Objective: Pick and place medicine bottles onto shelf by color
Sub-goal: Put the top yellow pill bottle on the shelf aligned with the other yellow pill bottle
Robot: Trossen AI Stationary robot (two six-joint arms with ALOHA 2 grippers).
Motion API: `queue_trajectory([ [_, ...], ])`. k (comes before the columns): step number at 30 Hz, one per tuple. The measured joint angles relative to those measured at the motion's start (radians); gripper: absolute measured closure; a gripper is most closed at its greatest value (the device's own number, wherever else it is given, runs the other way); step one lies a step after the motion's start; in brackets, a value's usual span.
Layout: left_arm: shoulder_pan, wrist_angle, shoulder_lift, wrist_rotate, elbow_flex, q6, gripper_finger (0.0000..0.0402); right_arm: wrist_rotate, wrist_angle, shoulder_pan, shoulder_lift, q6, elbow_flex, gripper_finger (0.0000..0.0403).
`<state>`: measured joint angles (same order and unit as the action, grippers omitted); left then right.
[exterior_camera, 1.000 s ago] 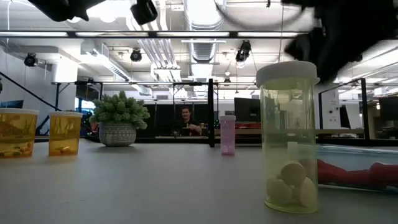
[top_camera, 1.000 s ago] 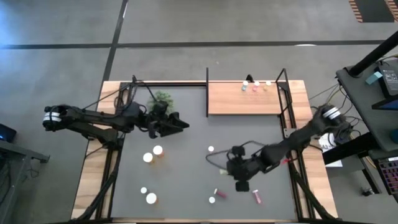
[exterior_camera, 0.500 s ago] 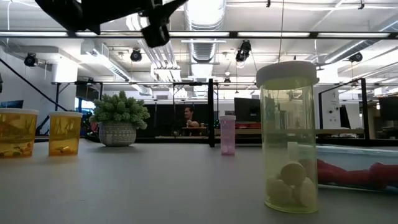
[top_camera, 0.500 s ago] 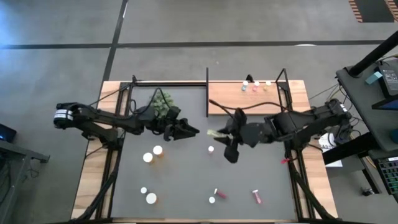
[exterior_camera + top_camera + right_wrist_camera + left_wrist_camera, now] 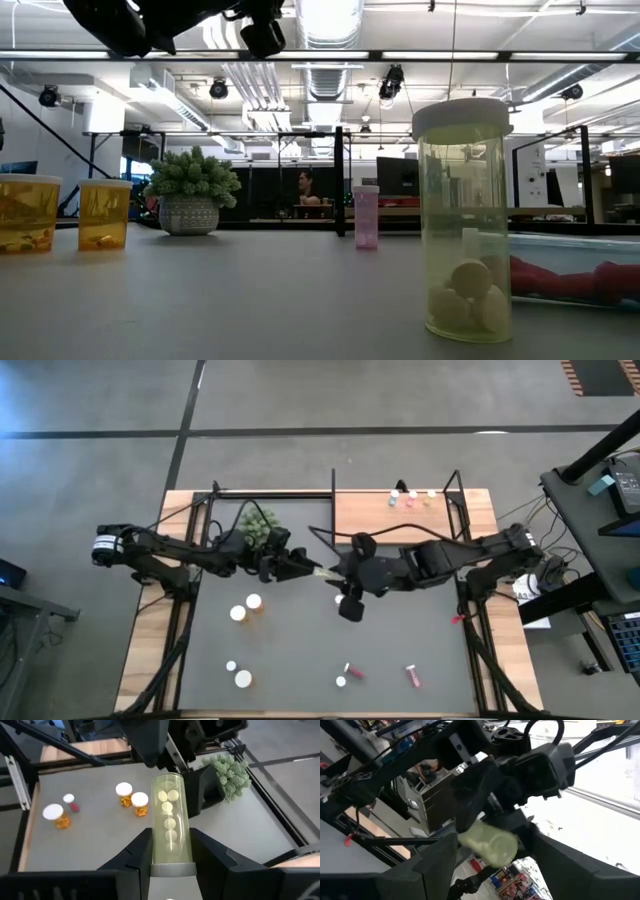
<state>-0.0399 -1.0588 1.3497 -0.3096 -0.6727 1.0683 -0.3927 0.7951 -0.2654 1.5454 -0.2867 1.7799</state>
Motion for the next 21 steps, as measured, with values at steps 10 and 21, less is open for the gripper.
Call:
queue_trajectory([
  [10,0.001,0.12,0.002,-0.007,0.004,0.034,0.0157,-0.001,0.19,0.052,0.12,0.016,0.161,0.0296],
  [21,-0.007,0.138,0.003,0.009,0.006,0.026,0.0218,0.002,0.372,0.061,0.217,0.036,0.28,0.0296],
])
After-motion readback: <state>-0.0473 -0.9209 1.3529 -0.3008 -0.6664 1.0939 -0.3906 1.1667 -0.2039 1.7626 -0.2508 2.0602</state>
